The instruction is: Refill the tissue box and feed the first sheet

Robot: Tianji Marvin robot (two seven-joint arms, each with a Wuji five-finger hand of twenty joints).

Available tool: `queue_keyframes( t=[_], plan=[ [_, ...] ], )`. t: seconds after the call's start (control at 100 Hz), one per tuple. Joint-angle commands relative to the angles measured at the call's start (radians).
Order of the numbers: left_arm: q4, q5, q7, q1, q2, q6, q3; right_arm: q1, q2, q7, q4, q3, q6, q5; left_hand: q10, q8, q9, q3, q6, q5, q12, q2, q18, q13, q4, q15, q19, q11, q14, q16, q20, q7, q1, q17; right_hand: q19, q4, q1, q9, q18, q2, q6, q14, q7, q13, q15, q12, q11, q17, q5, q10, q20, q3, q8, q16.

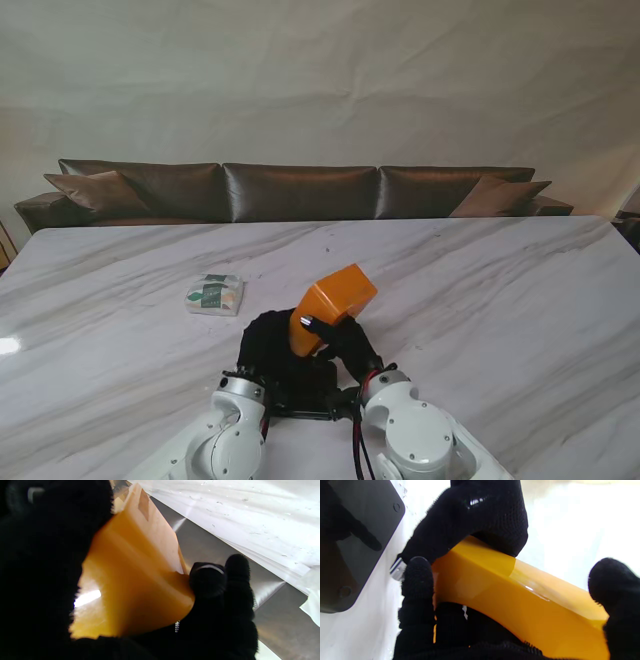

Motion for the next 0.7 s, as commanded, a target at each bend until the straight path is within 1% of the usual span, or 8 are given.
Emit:
queue_keyframes(
  t=[0.0, 0.03, 0.09, 0.13, 0.22, 0.29, 0.41, 0.69],
  plan=[
    [-0.022, -0.001, 0.003, -0.003, -0.018, -0.003, 0.001, -0.011, 0.006, 0.010, 0.008, 0.004, 0.021, -0.006, 0.006, 0.044, 0.069, 0.702, -0.102, 0.088, 0.010, 0.077, -0.020, 0.184, 0.013, 0.163, 2.076, 0.071, -0.122, -0.029, -0.007, 0.065, 0.218, 0.054, -0.050, 0.018, -0.037, -0.136, 0.054, -0.012, -0.021, 0.085, -0.152, -0.033, -0.022, -0.072, -0.157, -0.025, -0.128, 0.079, -0.003, 0.006, -0.078, -0.021],
    [-0.023, -0.001, 0.003, -0.003, -0.018, -0.002, 0.000, -0.013, 0.007, 0.012, 0.008, 0.007, 0.025, -0.007, 0.009, 0.045, 0.071, 0.709, -0.100, 0.090, 0.009, 0.068, -0.019, 0.184, 0.007, 0.170, 2.077, 0.073, -0.122, -0.036, -0.007, 0.063, 0.220, 0.057, -0.057, 0.017, -0.043, -0.158, 0.053, -0.009, -0.021, 0.080, -0.155, -0.053, -0.031, -0.078, -0.165, -0.034, -0.141, 0.077, -0.004, 0.005, -0.080, -0.026],
    [-0.022, -0.003, 0.003, -0.005, -0.018, 0.001, -0.001, -0.015, 0.009, 0.015, 0.008, 0.012, 0.029, -0.009, 0.014, 0.046, 0.072, 0.713, -0.098, 0.094, 0.008, 0.061, -0.018, 0.186, 0.004, 0.176, 2.079, 0.074, -0.121, -0.040, -0.006, 0.062, 0.223, 0.061, -0.070, 0.015, -0.056, -0.204, 0.053, -0.003, -0.024, 0.069, -0.160, -0.095, -0.051, -0.091, -0.178, -0.054, -0.167, 0.070, -0.005, 0.002, -0.086, -0.037],
    [-0.022, -0.005, 0.002, -0.005, -0.019, 0.003, -0.003, -0.017, 0.010, 0.018, 0.006, 0.016, 0.032, -0.012, 0.018, 0.047, 0.073, 0.718, -0.097, 0.094, 0.008, 0.056, -0.016, 0.185, 0.001, 0.182, 2.080, 0.077, -0.122, -0.047, -0.005, 0.061, 0.224, 0.064, -0.089, 0.015, -0.068, -0.242, 0.051, 0.000, -0.024, 0.061, -0.157, -0.125, -0.064, -0.122, -0.168, -0.071, -0.193, 0.066, 0.002, 0.006, -0.099, -0.054],
    [-0.025, -0.011, -0.002, -0.006, -0.019, 0.010, -0.008, -0.022, 0.015, 0.031, 0.002, 0.025, 0.039, -0.020, 0.022, 0.048, 0.072, 0.721, -0.094, 0.096, 0.008, 0.054, -0.015, 0.186, -0.001, 0.189, 2.082, 0.079, -0.122, -0.051, -0.004, 0.060, 0.227, 0.068, -0.107, 0.013, -0.078, -0.295, 0.048, 0.005, -0.020, 0.049, -0.165, -0.171, -0.080, -0.130, -0.174, -0.097, -0.232, 0.059, 0.003, 0.003, -0.107, -0.061],
    [-0.028, -0.016, -0.005, -0.006, -0.020, 0.017, -0.013, -0.027, 0.022, 0.052, -0.005, 0.033, 0.046, -0.027, 0.026, 0.048, 0.072, 0.724, -0.086, 0.099, 0.007, 0.051, -0.014, 0.186, -0.002, 0.195, 2.083, 0.082, -0.120, -0.056, -0.003, 0.058, 0.230, 0.071, -0.115, 0.011, -0.082, -0.324, 0.046, 0.006, -0.013, 0.044, -0.169, -0.188, -0.086, -0.133, -0.178, -0.109, -0.258, 0.062, 0.004, 0.001, -0.111, -0.064],
    [-0.033, -0.024, -0.003, -0.005, -0.021, 0.028, -0.021, -0.035, 0.032, 0.080, -0.015, 0.044, 0.053, -0.044, 0.032, 0.049, 0.072, 0.727, -0.086, 0.100, 0.006, 0.047, -0.014, 0.186, -0.003, 0.204, 2.086, 0.085, -0.121, -0.061, -0.001, 0.057, 0.233, 0.075, -0.127, 0.007, -0.086, -0.355, 0.041, 0.008, -0.009, 0.029, -0.170, -0.209, -0.093, -0.136, -0.176, -0.122, -0.288, 0.063, 0.007, -0.002, -0.116, -0.068],
    [-0.038, -0.034, -0.004, -0.006, -0.024, 0.044, -0.032, -0.058, 0.039, 0.090, -0.027, 0.059, 0.072, -0.067, 0.036, 0.051, 0.070, 0.729, -0.084, 0.100, 0.005, 0.047, -0.015, 0.185, -0.004, 0.215, 2.089, 0.089, -0.122, -0.070, 0.000, 0.056, 0.235, 0.084, -0.141, 0.000, -0.075, -0.371, 0.035, 0.002, -0.001, 0.017, -0.153, -0.223, -0.097, -0.138, -0.163, -0.133, -0.296, 0.055, 0.019, -0.002, -0.121, -0.071]
  ],
)
